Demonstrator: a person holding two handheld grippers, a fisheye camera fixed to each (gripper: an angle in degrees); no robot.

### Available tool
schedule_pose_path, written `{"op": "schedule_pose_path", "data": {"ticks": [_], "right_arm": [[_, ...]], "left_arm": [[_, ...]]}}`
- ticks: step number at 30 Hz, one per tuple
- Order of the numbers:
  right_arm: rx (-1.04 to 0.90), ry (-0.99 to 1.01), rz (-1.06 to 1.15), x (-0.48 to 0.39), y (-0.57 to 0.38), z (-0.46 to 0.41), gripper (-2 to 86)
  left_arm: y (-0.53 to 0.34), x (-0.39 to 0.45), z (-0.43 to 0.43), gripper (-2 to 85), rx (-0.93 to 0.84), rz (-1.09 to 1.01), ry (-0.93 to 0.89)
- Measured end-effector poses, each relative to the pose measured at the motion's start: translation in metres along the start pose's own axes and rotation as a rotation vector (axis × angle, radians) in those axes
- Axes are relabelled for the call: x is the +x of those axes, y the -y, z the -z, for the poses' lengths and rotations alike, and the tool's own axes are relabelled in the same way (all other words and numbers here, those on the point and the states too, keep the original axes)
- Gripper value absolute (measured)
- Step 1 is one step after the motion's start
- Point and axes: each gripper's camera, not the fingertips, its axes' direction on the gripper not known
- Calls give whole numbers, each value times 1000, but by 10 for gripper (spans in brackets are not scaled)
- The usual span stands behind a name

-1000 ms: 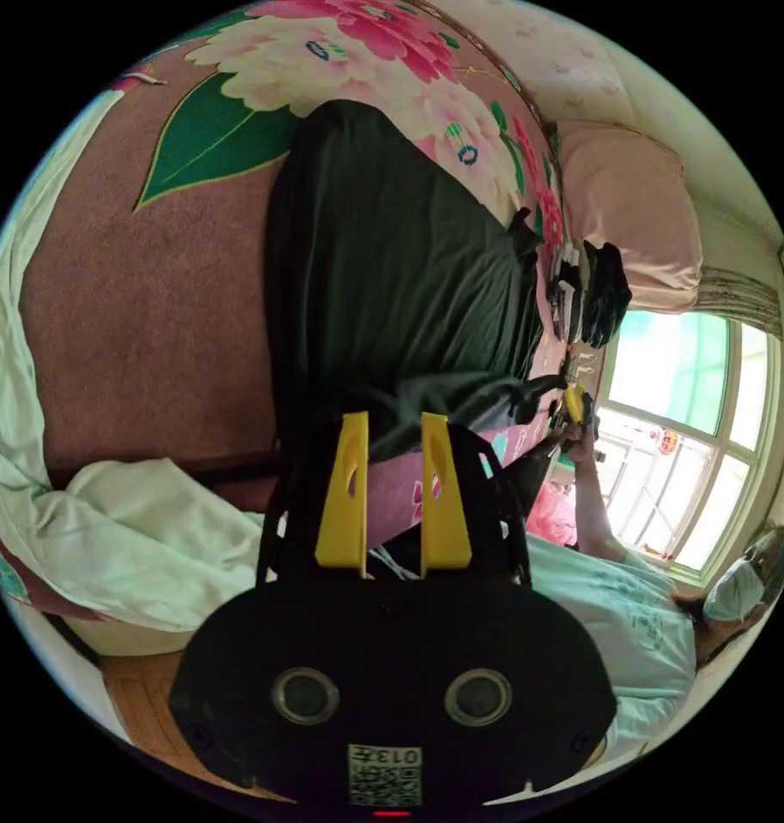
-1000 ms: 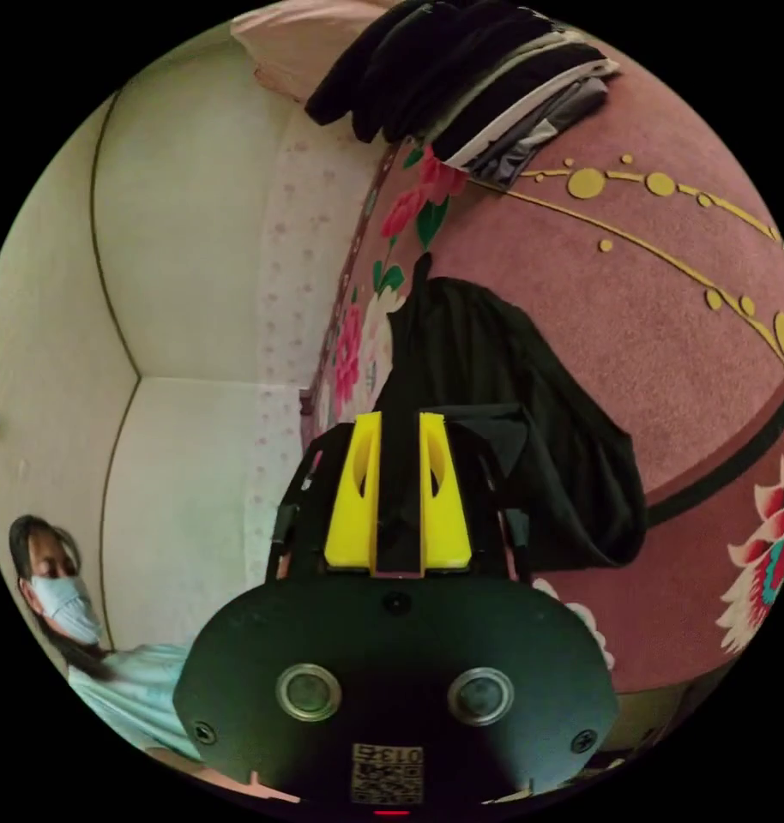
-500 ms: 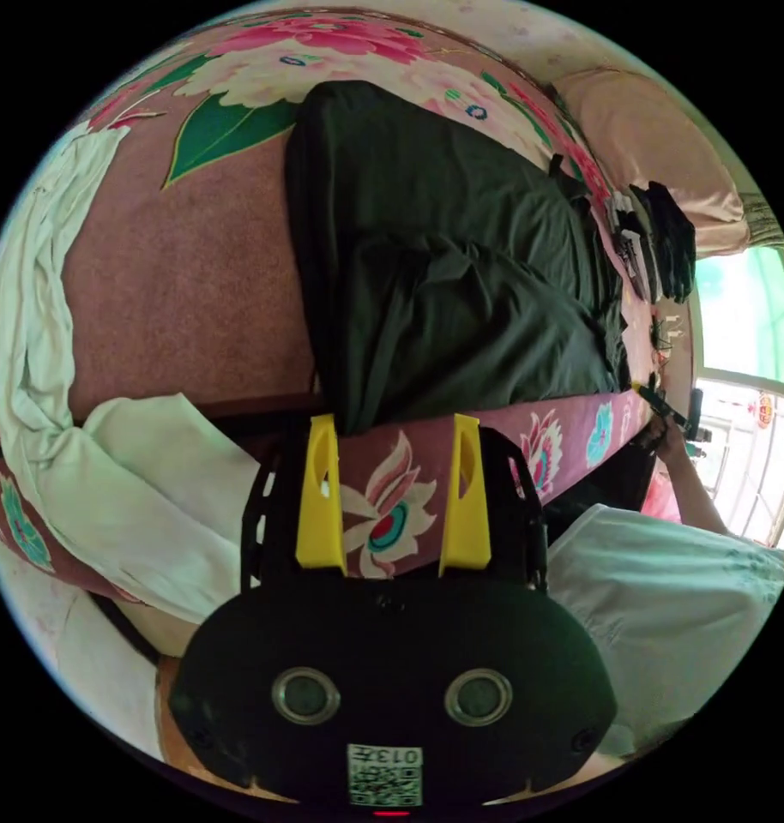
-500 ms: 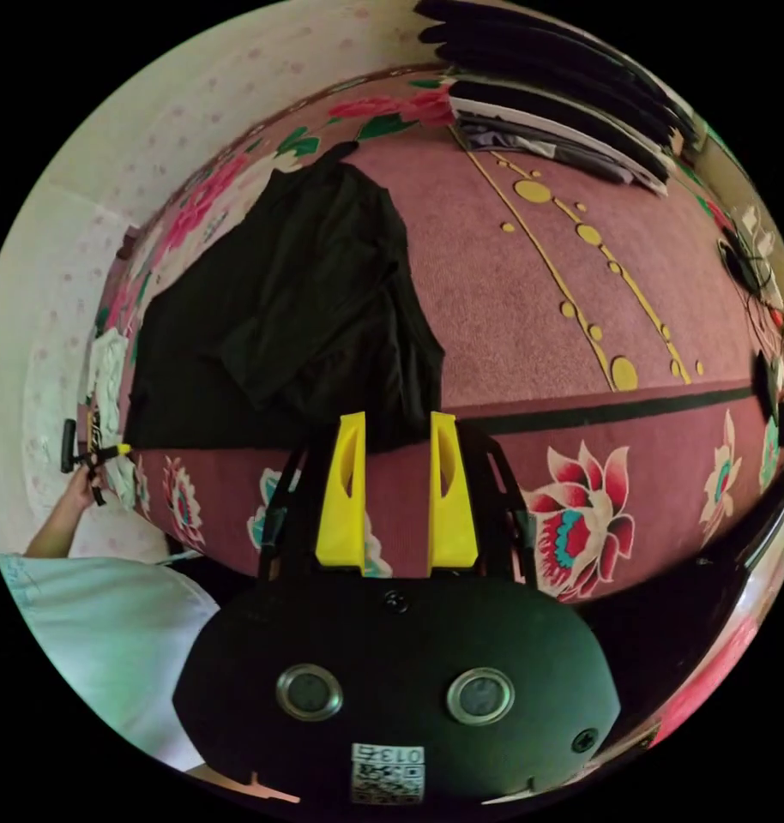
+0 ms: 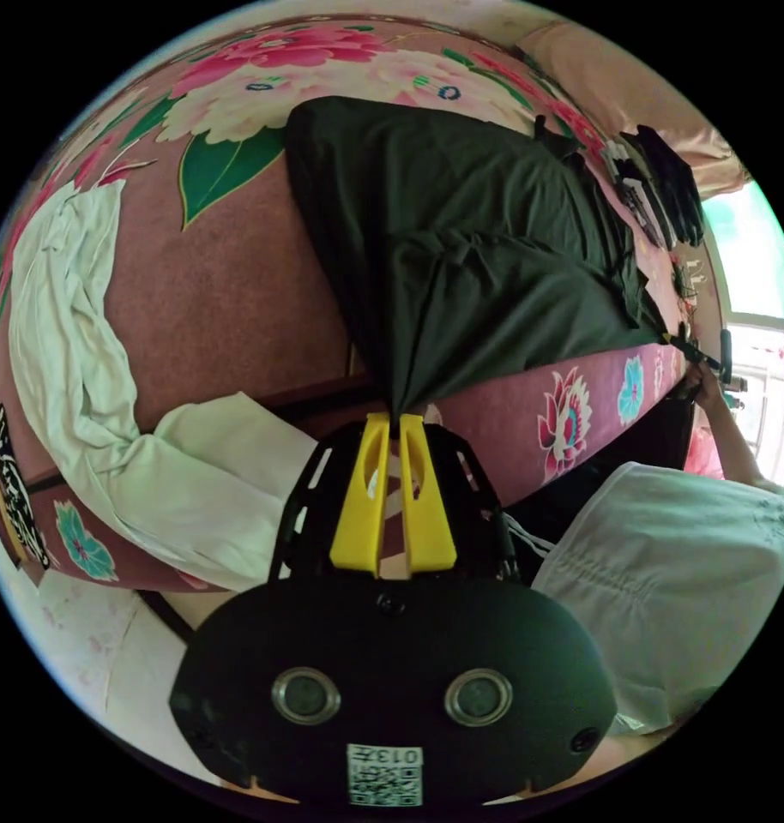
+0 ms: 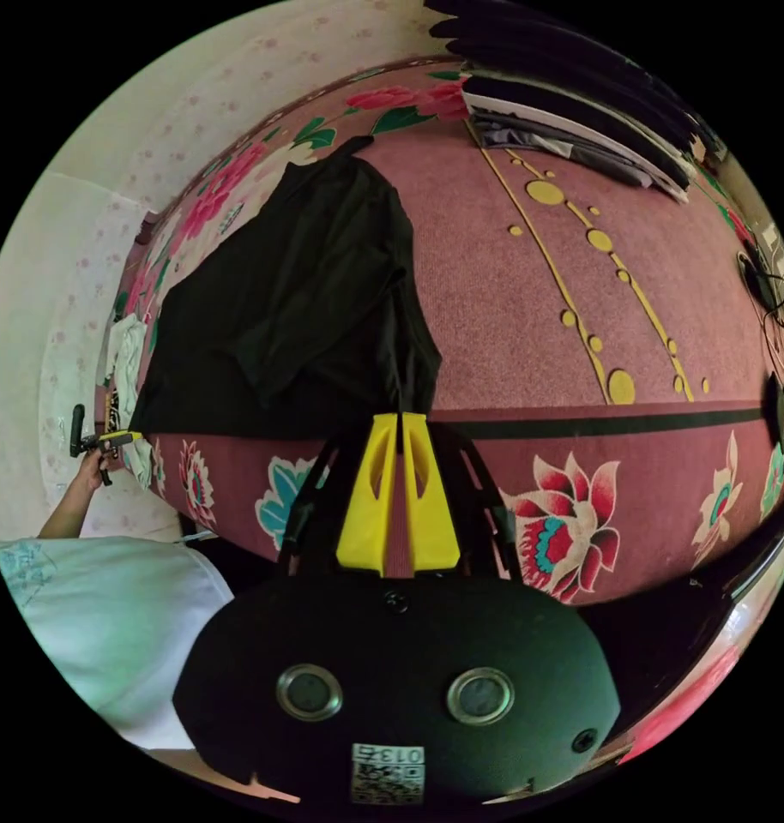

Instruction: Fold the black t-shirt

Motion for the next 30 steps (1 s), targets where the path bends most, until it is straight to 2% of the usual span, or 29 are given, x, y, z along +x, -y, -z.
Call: {"op": "schedule_pose_path", "data": {"ticks": [4, 9, 12, 15, 18, 21, 24, 27, 30], "right_arm": [[7, 45, 30, -2, 3, 27, 13], [-86, 18, 50, -12, 6, 32, 18], [-137, -59, 33, -23, 12, 19, 26], [-105, -164, 31, -42, 15, 27, 53], [10, -246, 59, -70, 14, 52, 90], [104, -237, 212, -122, 18, 63, 100], [133, -204, 372, -181, 30, 51, 105], [65, -183, 520, -231, 43, 25, 111], [-43, -257, 649, -263, 50, -6, 109]], "left_arm": [[-14, 2, 14, 9, 13, -16, -65], [-20, 7, -1, 17, -108, -30, -152], [-25, 10, -19, 41, -198, 15, -90], [-39, 18, -12, 77, -145, 50, -39], [-49, 43, 11, 124, 58, 20, 88], [-36, 87, 15, 147, 150, -108, 197], [-12, 121, -4, 158, 119, -196, 247], [5, 137, -23, 146, 72, -212, 302], [10, 134, -27, 95, 55, -167, 288]]}}
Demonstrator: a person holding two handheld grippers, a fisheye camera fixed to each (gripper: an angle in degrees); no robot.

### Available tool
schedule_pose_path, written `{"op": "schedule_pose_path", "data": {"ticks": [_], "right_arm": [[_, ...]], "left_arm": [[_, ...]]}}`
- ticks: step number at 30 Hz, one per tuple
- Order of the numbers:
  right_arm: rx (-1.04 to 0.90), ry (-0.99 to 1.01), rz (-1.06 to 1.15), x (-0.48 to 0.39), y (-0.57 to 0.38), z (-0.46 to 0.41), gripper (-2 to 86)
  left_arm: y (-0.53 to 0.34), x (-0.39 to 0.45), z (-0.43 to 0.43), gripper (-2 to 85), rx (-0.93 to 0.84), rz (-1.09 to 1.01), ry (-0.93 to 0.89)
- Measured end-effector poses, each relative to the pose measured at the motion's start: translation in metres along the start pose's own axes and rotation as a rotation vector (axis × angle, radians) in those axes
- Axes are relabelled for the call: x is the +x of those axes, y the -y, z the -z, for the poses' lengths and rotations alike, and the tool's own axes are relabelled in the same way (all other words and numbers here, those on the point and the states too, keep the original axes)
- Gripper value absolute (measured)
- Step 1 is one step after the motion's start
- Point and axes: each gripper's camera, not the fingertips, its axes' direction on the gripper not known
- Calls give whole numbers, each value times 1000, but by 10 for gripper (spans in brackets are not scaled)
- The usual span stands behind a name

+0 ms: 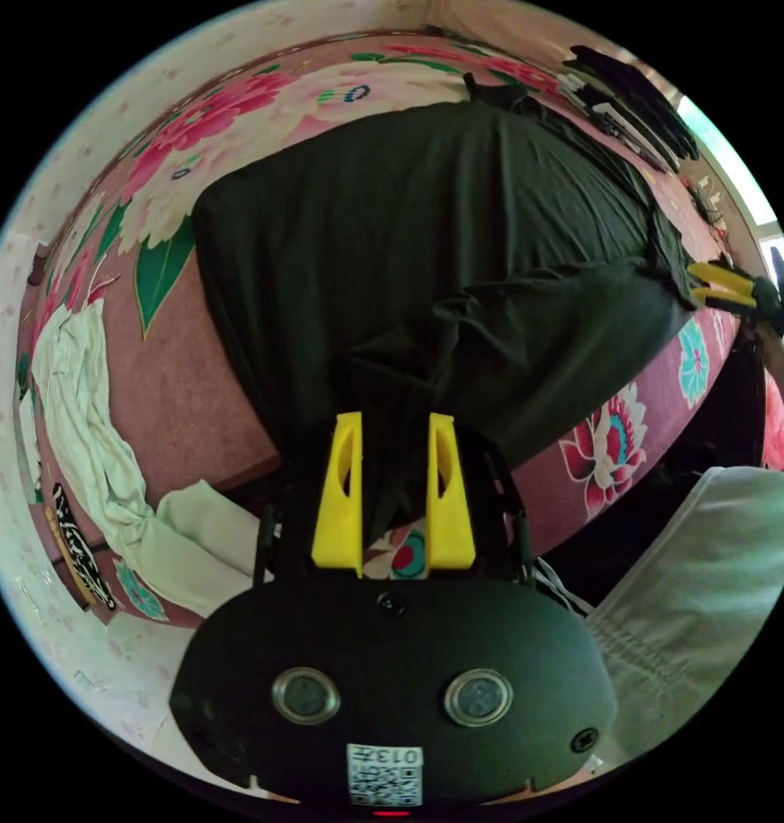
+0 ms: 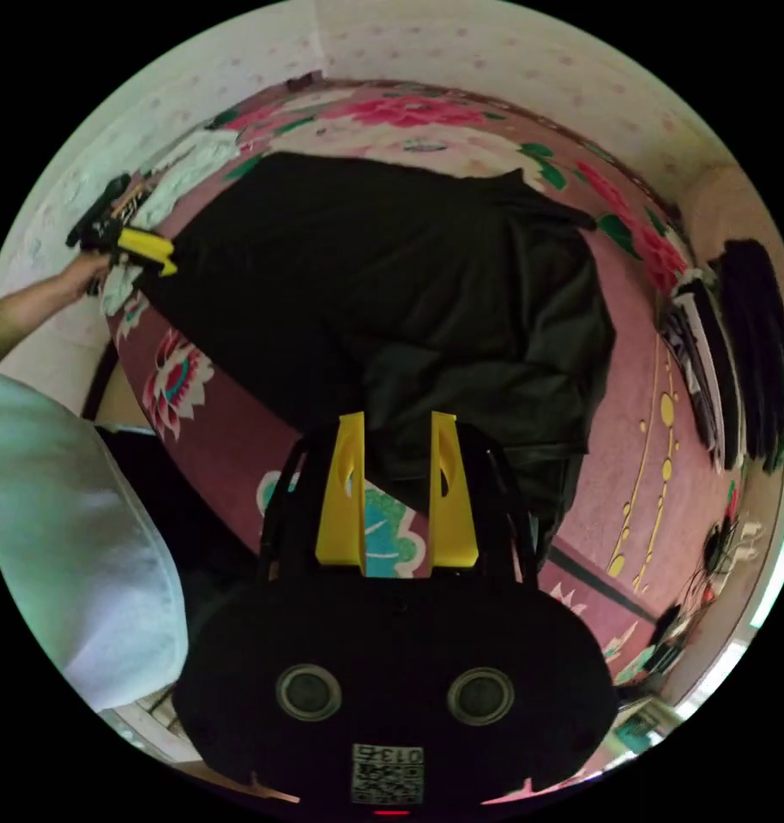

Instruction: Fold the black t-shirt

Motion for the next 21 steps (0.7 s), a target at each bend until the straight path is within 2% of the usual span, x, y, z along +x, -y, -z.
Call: {"op": "schedule_pose_path", "data": {"ticks": [3, 6, 11, 16, 21], "right_arm": [[-134, -42, 80, -11, 12, -23, 86], [-137, -81, 62, -8, 24, -14, 34], [-85, -81, 107, 5, 64, 22, 14], [-66, -110, 70, 27, 109, 27, 25], [-146, -20, -148, 64, 123, 10, 94]], "left_arm": [[-3, -10, 2, 47, -2, 35, -76], [-7, -19, 6, 26, -20, 52, -92], [-20, -35, 19, 18, 7, 42, -220], [-25, -55, 11, 24, 2, 129, -310], [-30, -65, -10, 52, -64, 204, -347]]}}
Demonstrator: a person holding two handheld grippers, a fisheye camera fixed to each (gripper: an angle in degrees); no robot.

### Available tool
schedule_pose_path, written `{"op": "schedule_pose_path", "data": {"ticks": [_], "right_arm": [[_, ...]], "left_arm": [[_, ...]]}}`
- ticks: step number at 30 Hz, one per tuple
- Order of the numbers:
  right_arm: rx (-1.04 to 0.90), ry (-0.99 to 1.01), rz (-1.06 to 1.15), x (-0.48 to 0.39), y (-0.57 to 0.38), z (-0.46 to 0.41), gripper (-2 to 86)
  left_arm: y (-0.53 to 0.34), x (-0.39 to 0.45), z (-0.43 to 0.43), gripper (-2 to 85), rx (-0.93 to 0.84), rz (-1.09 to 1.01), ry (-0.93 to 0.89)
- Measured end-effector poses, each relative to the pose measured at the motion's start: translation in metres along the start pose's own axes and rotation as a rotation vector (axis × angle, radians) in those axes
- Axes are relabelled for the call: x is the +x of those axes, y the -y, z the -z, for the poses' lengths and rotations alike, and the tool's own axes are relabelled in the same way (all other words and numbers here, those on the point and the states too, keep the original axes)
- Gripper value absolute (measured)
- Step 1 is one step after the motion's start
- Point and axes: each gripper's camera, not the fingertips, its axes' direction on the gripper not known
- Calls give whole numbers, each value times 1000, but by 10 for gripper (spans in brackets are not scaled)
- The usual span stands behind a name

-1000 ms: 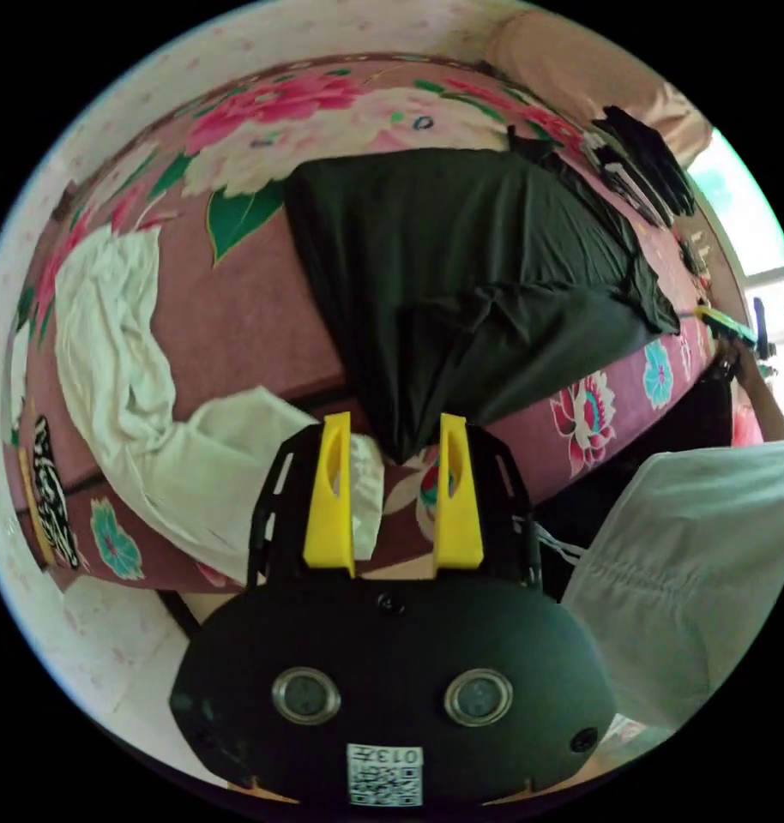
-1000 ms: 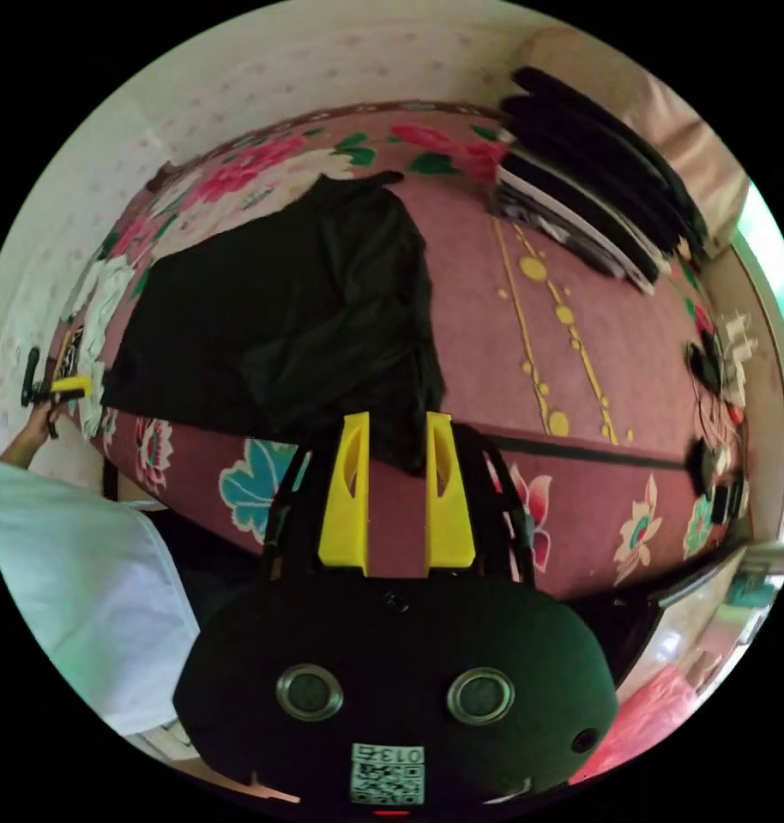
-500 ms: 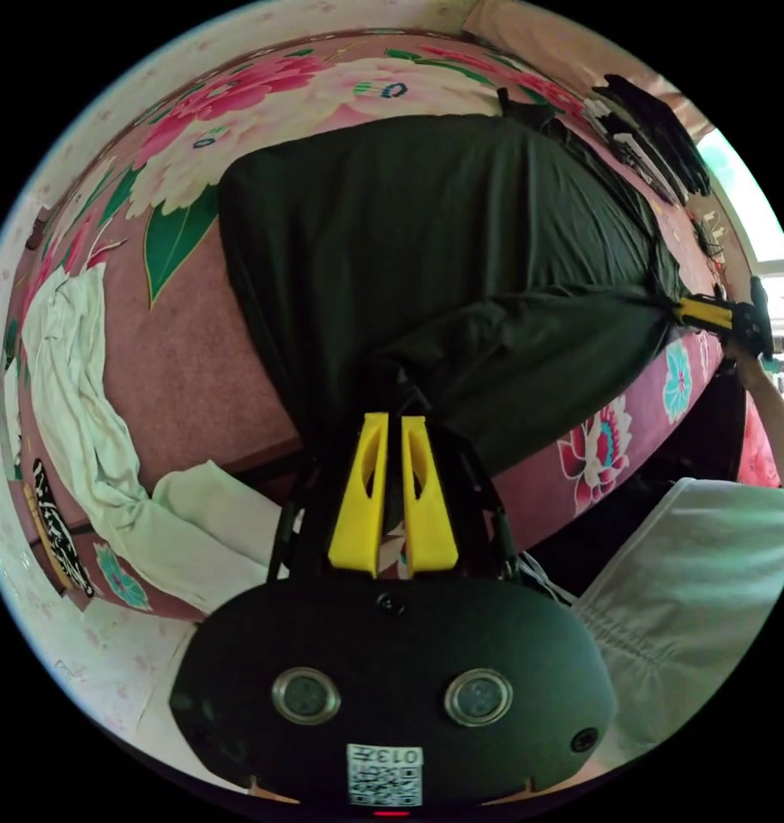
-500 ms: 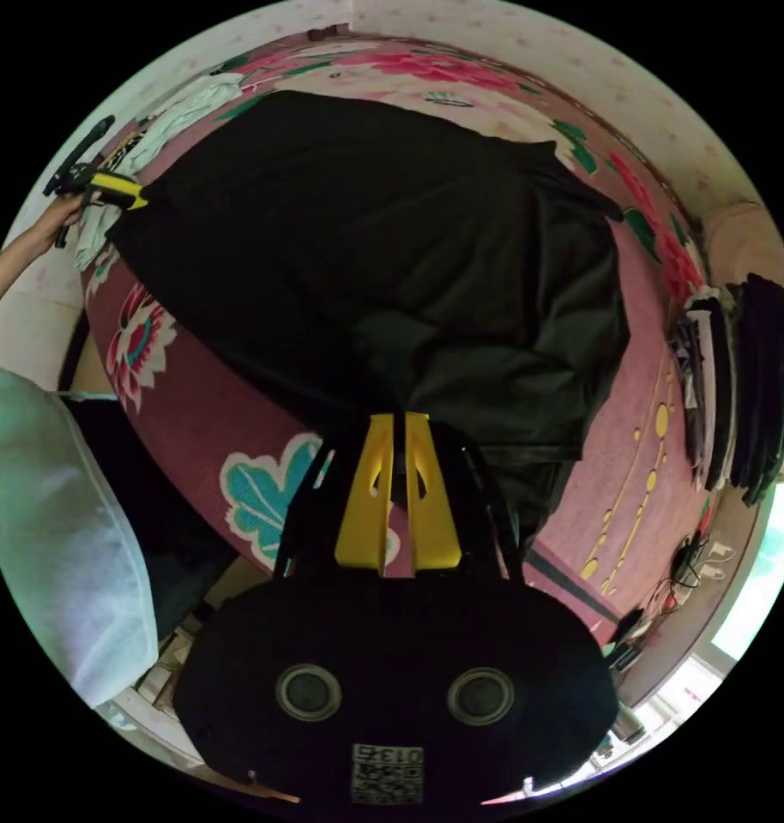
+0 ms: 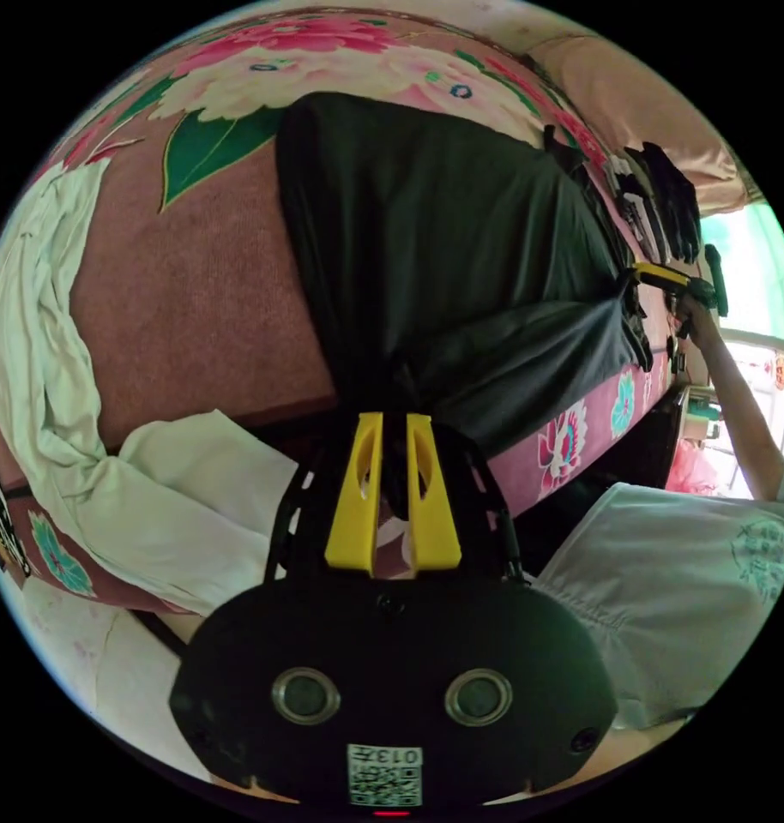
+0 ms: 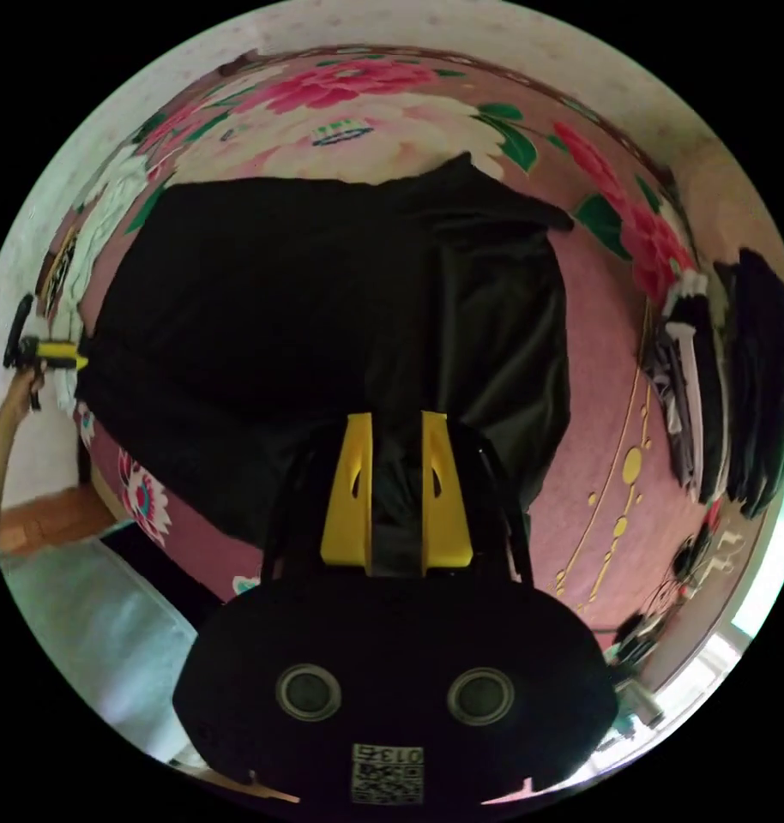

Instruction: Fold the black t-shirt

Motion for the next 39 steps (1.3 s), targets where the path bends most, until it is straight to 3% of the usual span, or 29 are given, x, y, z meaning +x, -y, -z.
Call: {"op": "schedule_pose_path", "data": {"ticks": [7, 12, 14, 17, 22, 25, 27, 28, 29, 33, 39], "right_arm": [[197, -24, -320, 41, -99, 29, 113], [136, -1, -507, 47, -191, 3, 119], [87, 8, -589, 49, -228, -14, 121], [48, 8, -625, 50, -254, -31, 121], [1, 11, -608, 56, -267, -51, 117], [7, 58, -618, 64, -277, -54, 110], [5, 66, -606, 67, -283, -55, 102], [-12, 62, -600, 70, -286, -55, 96], [-22, 60, -610, 73, -291, -55, 93], [47, 57, -615, 79, -307, -44, 97], [97, 130, -749, 96, -346, -41, 117]], "left_arm": [[-46, -6, 15, 112, 143, 62, -27], [-59, 36, -3, 138, 115, -38, 89], [-53, 56, -21, 138, 61, -97, 212], [-44, 70, -33, 105, -14, -166, 376], [-47, 49, -19, 25, -43, -175, 338], [-53, 25, -8, 15, -27, -67, 279], [-57, 15, -2, 12, 7, 15, 228], [-61, 11, -1, 10, -35, 93, 311], [-67, 12, -1, 12, -58, 84, 356], [-77, 31, 5, 33, 50, -19, 189], [-58, 76, -24, 98, 41, -128, 276]]}}
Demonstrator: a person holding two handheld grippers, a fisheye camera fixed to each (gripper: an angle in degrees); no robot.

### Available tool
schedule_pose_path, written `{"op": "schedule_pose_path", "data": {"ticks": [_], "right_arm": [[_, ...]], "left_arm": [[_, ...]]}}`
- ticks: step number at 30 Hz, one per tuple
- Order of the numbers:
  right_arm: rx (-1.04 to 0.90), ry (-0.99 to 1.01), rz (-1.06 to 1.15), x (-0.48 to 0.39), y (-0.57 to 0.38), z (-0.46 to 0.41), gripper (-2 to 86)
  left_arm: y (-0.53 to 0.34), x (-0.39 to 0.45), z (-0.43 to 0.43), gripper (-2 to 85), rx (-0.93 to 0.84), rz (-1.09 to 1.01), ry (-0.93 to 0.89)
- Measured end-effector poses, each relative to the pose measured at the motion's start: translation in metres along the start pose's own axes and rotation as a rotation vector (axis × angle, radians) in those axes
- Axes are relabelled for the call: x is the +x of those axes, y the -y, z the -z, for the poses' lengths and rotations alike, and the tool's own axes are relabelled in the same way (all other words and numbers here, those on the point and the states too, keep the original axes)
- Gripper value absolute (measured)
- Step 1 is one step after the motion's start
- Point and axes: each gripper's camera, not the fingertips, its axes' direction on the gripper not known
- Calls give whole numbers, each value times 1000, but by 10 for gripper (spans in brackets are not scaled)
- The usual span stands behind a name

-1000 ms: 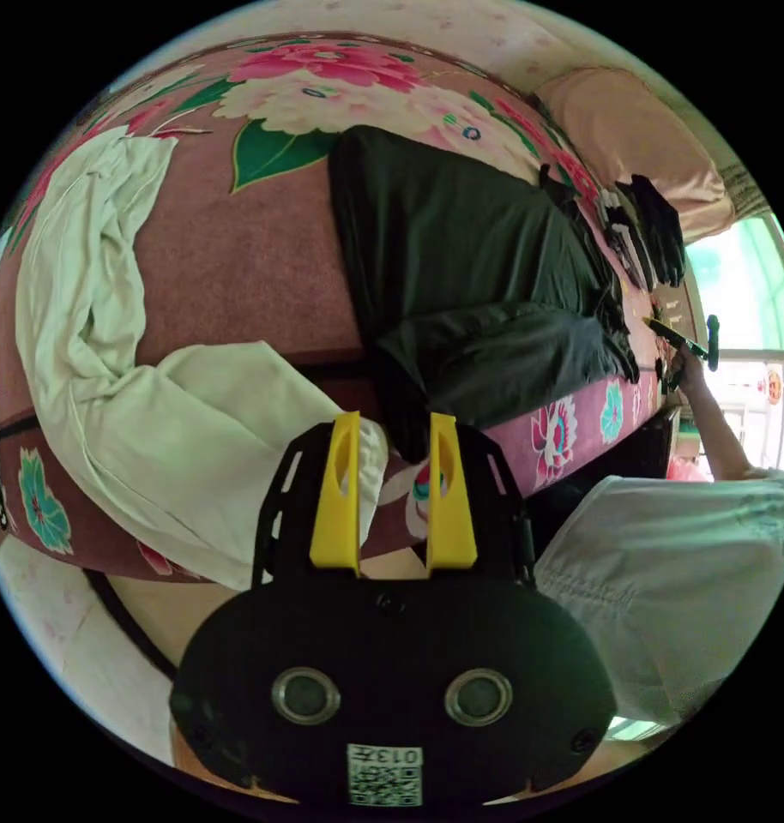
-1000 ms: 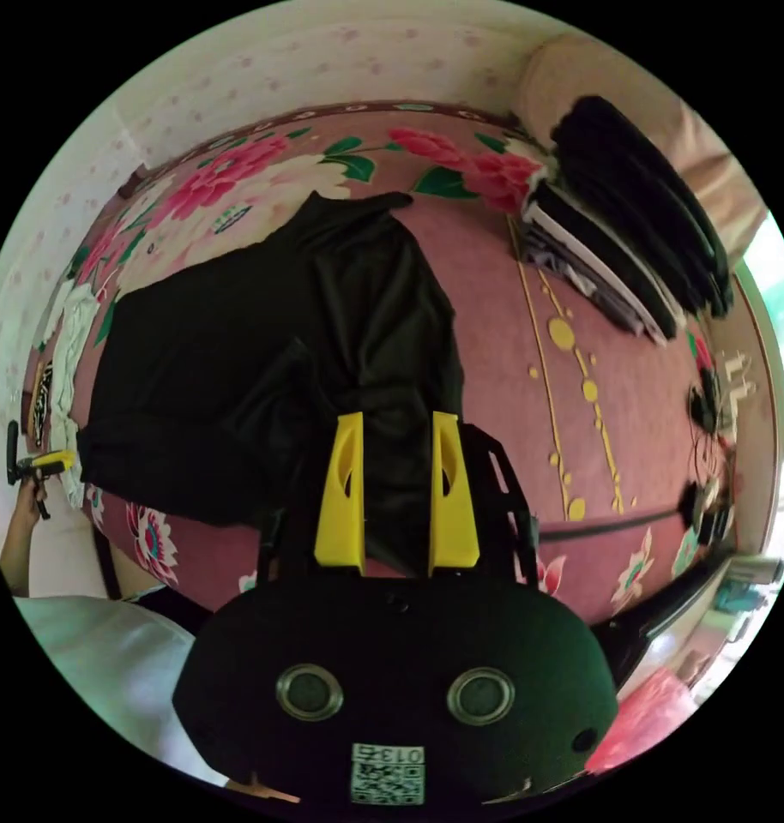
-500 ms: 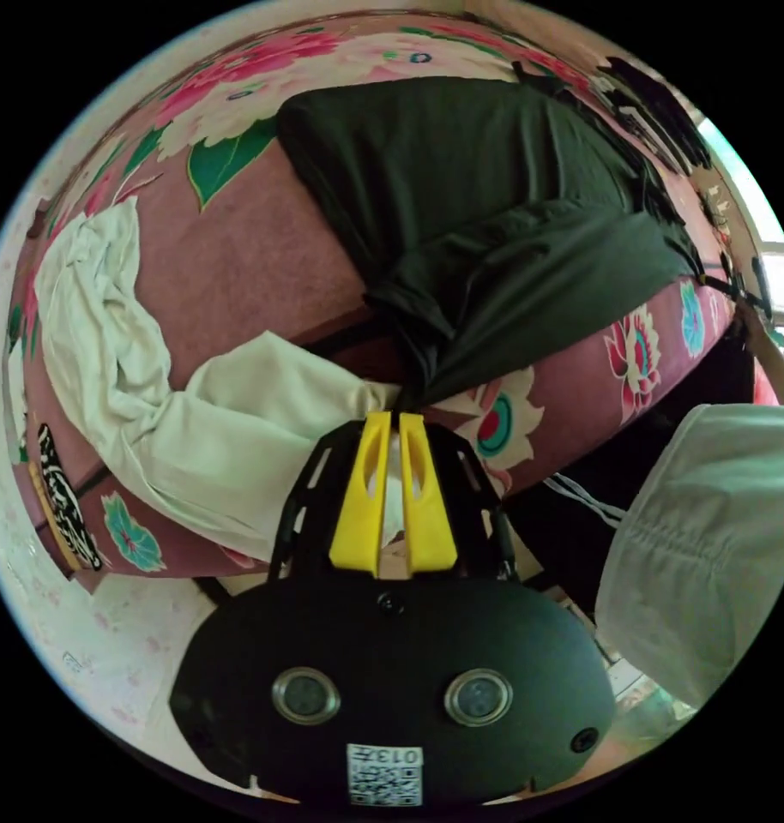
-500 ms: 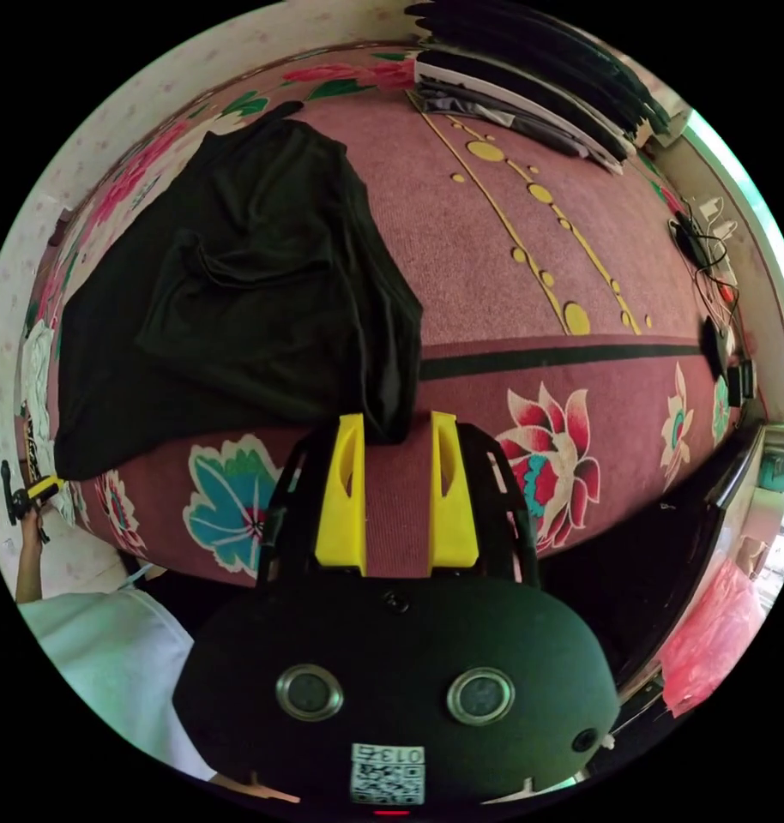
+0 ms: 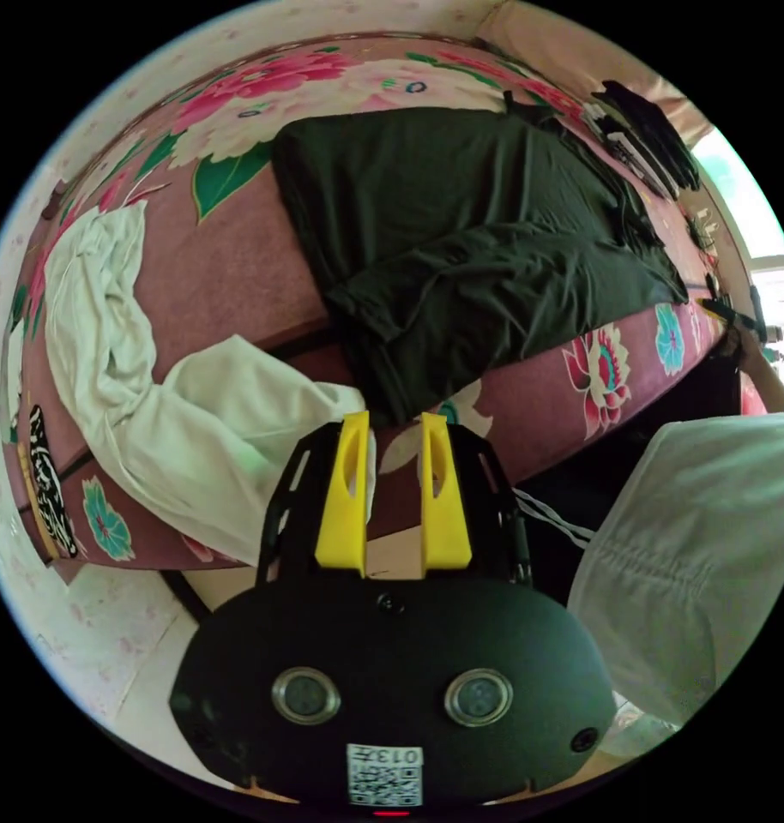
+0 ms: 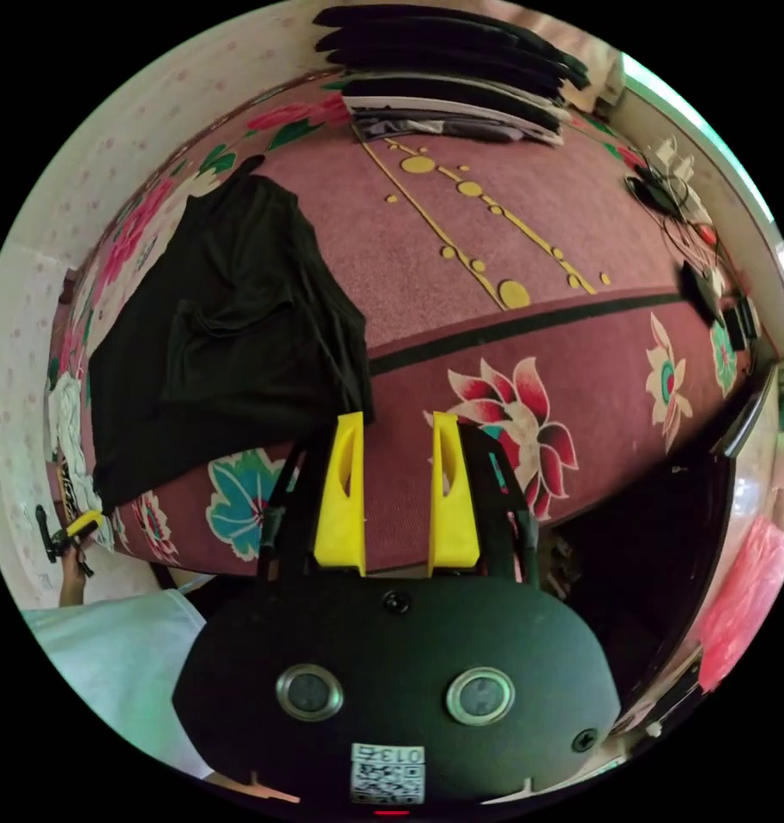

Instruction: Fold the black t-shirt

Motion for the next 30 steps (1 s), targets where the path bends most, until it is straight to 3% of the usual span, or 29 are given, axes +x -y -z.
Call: {"op": "schedule_pose_path", "data": {"ticks": [5, 12, 14, 17, 30], "right_arm": [[16, 114, -96, 22, -6, -3, 124], [-101, 146, 13, -12, 15, -33, 114], [-125, 7, -8, -26, 22, -36, 77], [-119, 28, 20, -40, 29, -34, 31], [-92, -151, 137, -75, 56, -12, 25]], "left_arm": [[21, 3, -16, 110, -51, 7, 17], [31, -2, -16, 79, -84, 24, 36], [38, -6, -16, 29, -124, 14, 6], [46, -7, -14, 15, -169, -28, 7], [33, -22, 6, 16, -154, -25, -110]]}}
